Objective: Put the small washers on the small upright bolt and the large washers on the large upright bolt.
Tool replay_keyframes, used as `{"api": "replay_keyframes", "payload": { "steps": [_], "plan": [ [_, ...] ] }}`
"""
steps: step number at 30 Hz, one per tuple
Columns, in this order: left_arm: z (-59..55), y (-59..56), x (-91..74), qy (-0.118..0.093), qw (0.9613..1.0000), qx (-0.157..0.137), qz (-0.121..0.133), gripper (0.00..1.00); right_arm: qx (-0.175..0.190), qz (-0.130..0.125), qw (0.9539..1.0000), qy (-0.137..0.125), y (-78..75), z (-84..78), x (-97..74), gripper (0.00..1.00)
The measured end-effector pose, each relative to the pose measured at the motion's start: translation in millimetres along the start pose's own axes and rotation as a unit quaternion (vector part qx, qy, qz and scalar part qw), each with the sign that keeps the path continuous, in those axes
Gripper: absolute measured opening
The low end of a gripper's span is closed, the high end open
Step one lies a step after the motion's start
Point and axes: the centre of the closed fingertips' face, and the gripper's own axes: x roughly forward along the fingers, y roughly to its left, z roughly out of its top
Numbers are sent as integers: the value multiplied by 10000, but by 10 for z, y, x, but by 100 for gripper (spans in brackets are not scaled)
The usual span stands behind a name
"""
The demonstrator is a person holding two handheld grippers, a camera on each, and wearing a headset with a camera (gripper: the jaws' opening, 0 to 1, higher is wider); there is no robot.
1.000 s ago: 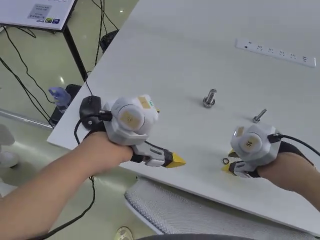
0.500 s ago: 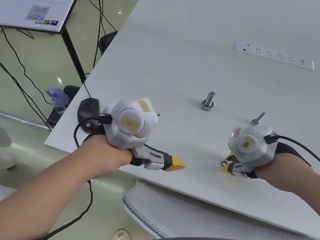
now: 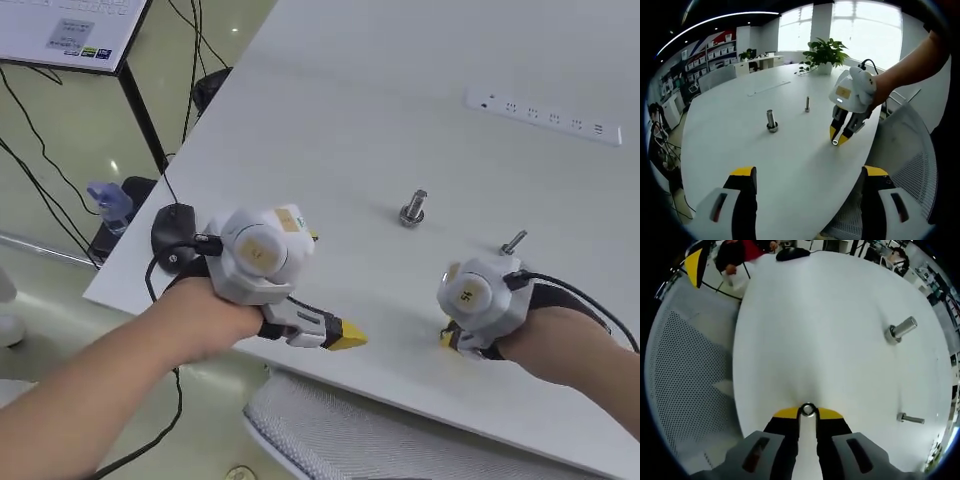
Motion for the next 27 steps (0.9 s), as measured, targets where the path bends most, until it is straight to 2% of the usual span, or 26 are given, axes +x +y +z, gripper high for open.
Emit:
{"api": "replay_keyframes", "payload": {
  "steps": [5, 7, 10, 15, 20, 27],
  "plan": [
    [27, 29, 1, -36, 10000, -12, 19, 86, 327, 49, 9992, -244, -34, -17, -54, 13],
    [23, 49, 12, -14, 10000, -44, 22, 86, 637, 135, 9973, -350, -67, -27, -97, 13],
    [45, 61, 13, -52, 10000, -72, 27, 86, 646, 73, 9975, -291, -157, -109, -156, 13],
    [43, 94, 41, -63, 9999, -50, 76, 87, 904, -21, 9953, -358, -293, -220, -278, 13],
    [70, 68, 51, -153, 9998, -69, 101, 88, 1086, -122, 9935, -328, -443, -394, -388, 13],
    [54, 50, 64, -118, 9997, -163, 102, 88, 1133, -216, 9930, -270, -626, -562, -484, 13]
  ]
}}
